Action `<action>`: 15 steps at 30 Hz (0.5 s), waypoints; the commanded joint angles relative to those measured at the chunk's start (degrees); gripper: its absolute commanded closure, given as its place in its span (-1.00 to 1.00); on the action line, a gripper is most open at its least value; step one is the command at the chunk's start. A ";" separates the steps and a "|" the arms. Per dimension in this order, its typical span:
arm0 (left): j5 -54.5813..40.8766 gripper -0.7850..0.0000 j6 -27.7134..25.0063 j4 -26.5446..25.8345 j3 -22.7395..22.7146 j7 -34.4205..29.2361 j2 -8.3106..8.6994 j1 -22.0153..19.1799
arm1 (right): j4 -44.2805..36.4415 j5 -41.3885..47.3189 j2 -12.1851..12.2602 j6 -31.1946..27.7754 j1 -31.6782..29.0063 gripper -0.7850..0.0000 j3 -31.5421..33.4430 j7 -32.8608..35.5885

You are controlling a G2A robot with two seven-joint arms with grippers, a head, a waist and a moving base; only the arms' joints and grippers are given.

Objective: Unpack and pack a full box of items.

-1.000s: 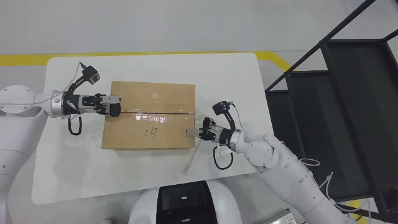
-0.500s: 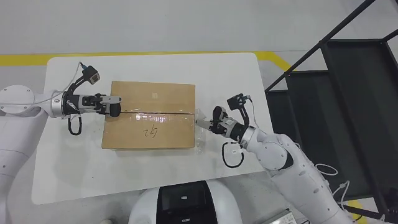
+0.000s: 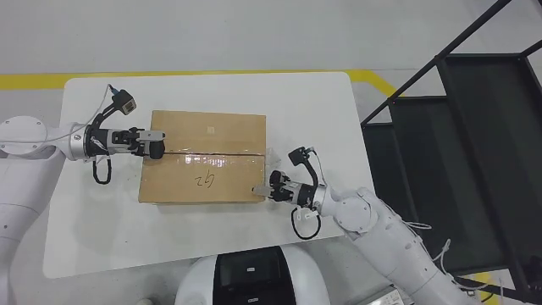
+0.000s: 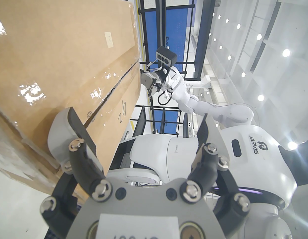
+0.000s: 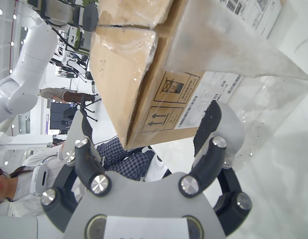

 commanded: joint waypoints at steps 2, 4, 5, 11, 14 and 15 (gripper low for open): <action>0.00 -1.00 0.00 0.00 0.00 0.00 0.00 0.00 | 3.77 1.47 -0.84 -1.46 3.18 -1.00 -2.11 -0.71; 0.00 -1.00 0.00 0.00 0.00 0.00 0.00 0.00 | 5.94 1.98 -1.42 -2.89 5.23 -1.00 -3.13 -2.20; 0.00 -1.00 0.00 0.00 0.00 0.00 0.00 0.00 | 7.11 2.08 -1.69 -3.78 6.04 -1.00 -3.57 -3.21; 0.00 -1.00 0.00 0.00 0.00 0.00 0.00 0.00 | 12.48 3.23 -3.06 -10.62 9.29 -1.00 -4.90 -10.36; 0.00 -1.00 0.00 0.00 0.00 0.00 0.00 0.00 | 14.23 3.98 -3.52 -14.82 9.45 -1.00 -4.87 -14.28; 0.00 -1.00 0.00 0.00 0.00 0.00 0.00 0.00 | 14.61 4.15 -3.64 -16.19 9.28 -1.00 -4.76 -15.75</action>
